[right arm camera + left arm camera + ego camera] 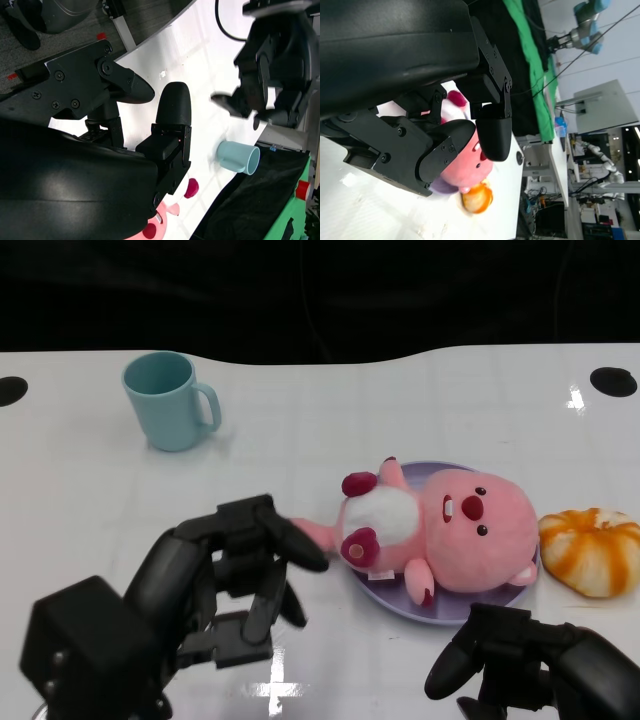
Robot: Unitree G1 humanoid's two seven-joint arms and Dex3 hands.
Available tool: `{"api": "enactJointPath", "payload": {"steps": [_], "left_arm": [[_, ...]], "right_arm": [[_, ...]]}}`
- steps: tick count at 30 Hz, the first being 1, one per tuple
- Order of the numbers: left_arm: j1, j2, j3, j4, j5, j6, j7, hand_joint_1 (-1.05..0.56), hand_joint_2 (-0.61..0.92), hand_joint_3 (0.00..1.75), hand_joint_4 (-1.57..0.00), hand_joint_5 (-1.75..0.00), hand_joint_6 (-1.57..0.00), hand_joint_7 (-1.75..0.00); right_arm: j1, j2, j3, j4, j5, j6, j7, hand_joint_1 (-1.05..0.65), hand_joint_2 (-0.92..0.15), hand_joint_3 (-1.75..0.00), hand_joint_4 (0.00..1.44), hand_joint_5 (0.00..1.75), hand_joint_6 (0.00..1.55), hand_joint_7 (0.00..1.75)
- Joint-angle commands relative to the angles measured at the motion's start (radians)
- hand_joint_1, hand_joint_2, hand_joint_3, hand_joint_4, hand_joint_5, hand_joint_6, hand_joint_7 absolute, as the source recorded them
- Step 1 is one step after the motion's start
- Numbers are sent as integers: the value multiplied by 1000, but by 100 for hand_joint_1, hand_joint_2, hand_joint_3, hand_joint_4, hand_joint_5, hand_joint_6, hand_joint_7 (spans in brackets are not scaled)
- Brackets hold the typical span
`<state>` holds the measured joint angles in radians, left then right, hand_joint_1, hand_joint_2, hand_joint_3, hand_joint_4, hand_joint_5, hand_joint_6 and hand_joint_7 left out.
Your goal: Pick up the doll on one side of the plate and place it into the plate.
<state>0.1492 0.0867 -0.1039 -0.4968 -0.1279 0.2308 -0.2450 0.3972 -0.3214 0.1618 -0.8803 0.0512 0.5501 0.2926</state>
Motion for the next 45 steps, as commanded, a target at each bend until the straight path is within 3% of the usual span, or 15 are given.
{"api": "enactJointPath", "payload": {"steps": [1,6,13,26,45], "left_arm": [[51,33,31,-83,-65,83,-17,-16,37,152,-92,-174,-81,-160],[143,68,63,-189,-166,200,-16,-14,35,153,-94,-175,-80,-167],[192,65,64,-190,-219,252,5,-13,35,151,-92,-175,-78,-169],[165,48,65,-90,-250,334,23,-17,31,152,-91,-175,-78,-170],[165,70,74,-90,-239,313,5,-15,32,153,-89,-175,-78,-169]], "right_arm": [[-3,-2,2,-1,4,2,-5,-14,-66,-95,61,167,55,130],[-6,-4,-6,0,8,2,-1,-15,-66,-94,61,167,55,130],[-4,-14,-20,0,8,8,5,-15,-67,-92,62,165,55,128],[8,-18,-46,41,11,-56,23,-13,-67,-92,62,164,56,127],[26,-18,-48,32,11,-69,27,-12,-68,-92,60,169,53,130]]}}
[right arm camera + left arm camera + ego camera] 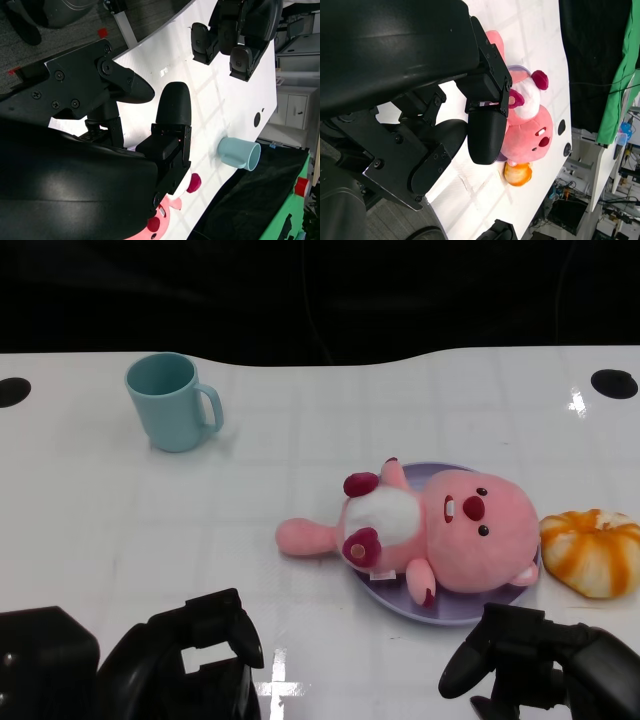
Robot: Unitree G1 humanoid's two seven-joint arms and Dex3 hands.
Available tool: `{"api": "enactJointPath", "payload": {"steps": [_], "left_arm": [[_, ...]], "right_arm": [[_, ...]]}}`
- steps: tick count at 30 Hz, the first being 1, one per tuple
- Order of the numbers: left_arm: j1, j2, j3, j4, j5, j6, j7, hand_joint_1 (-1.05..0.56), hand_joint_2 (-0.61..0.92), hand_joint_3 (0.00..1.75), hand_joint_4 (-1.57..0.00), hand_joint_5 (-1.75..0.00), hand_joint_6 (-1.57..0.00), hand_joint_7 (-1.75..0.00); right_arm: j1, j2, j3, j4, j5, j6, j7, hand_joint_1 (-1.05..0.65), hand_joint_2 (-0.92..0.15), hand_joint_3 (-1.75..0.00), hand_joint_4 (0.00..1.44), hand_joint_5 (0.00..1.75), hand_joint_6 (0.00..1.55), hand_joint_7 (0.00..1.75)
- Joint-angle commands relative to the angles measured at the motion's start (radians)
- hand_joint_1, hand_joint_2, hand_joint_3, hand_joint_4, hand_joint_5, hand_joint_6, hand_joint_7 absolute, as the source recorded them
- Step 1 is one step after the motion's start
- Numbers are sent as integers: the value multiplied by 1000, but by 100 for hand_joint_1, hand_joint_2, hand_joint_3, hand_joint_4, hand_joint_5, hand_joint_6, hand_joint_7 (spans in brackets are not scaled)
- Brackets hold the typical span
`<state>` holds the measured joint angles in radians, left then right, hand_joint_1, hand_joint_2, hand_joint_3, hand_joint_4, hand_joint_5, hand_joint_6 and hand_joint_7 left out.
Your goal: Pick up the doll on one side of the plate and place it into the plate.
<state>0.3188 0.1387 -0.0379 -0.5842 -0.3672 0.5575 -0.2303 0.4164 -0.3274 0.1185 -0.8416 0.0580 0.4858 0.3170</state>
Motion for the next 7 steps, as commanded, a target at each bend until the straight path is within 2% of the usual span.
{"api": "enactJointPath", "payload": {"steps": [1,7], "left_arm": [[-4,20,6,-4,2,-13,-9,-14,33,153,-89,-175,-78,-168],[-4,29,2,-10,5,-8,-3,-14,32,153,-89,-175,-78,-168]], "right_arm": [[7,-12,-6,-7,5,-5,3,-12,-68,-92,60,168,53,130],[4,-9,-9,-2,10,-5,3,-12,-68,-92,60,169,53,131]]}}
